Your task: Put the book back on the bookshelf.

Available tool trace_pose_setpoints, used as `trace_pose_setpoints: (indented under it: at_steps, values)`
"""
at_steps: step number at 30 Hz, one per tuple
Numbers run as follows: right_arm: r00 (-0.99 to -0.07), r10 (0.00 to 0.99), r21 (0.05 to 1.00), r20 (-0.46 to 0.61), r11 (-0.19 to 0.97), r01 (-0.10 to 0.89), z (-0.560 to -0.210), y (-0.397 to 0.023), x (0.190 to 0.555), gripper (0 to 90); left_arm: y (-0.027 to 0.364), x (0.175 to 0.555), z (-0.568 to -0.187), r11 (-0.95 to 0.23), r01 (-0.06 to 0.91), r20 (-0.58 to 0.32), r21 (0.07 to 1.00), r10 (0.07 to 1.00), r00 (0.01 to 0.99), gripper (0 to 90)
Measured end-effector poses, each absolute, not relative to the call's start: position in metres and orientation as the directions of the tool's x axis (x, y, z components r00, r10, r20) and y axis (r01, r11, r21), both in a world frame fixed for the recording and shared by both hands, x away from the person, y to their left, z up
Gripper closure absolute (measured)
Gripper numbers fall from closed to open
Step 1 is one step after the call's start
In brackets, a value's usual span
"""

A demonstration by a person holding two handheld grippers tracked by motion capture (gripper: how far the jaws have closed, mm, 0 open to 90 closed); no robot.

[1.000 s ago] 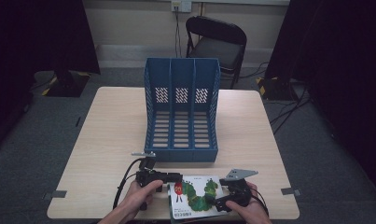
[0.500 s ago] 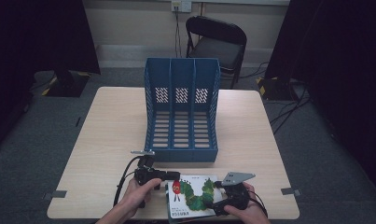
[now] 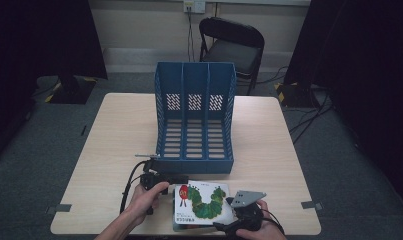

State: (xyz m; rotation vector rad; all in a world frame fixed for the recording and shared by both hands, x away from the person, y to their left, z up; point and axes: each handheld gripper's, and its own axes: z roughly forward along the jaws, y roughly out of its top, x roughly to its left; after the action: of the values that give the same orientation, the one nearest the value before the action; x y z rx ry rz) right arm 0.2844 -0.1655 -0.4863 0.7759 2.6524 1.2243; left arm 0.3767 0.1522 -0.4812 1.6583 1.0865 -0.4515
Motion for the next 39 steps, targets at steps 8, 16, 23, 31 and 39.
trace_pose_setpoints:
  at_steps: [8, 16, 23, 31, 39]
  values:
    - [-0.865, 0.494, 0.738, 0.083, 0.553, 0.387, -0.487, -0.164, 0.285, 7.0, 0.15, 0.373, -0.482, -0.045, 0.846, -0.742, 0.531, 0.457, 0.49, 70.9]
    - [-0.858, 0.504, 0.739, 0.104, 0.538, 0.406, -0.487, -0.163, 0.288, 6.7, 0.154, 0.372, -0.48, -0.015, 0.866, -0.791, 0.499, 0.4, 0.463, 65.1]
    - [-0.863, 0.487, 0.747, 0.136, 0.522, 0.412, -0.485, -0.165, 0.291, 7.0, 0.152, 0.37, -0.478, 0.007, 0.858, -0.795, 0.514, 0.381, 0.473, 65.2]
    - [-0.856, 0.499, 0.769, 0.133, 0.494, 0.407, -0.481, -0.165, 0.292, 12.3, 0.129, 0.355, -0.475, -0.118, 0.83, -0.729, 0.545, 0.423, 0.538, 69.5]
    - [-0.853, 0.499, 0.768, 0.151, 0.484, 0.419, -0.48, -0.168, 0.293, 13.3, 0.141, 0.358, -0.489, -0.104, 0.865, -0.765, 0.492, 0.423, 0.486, 73.6]
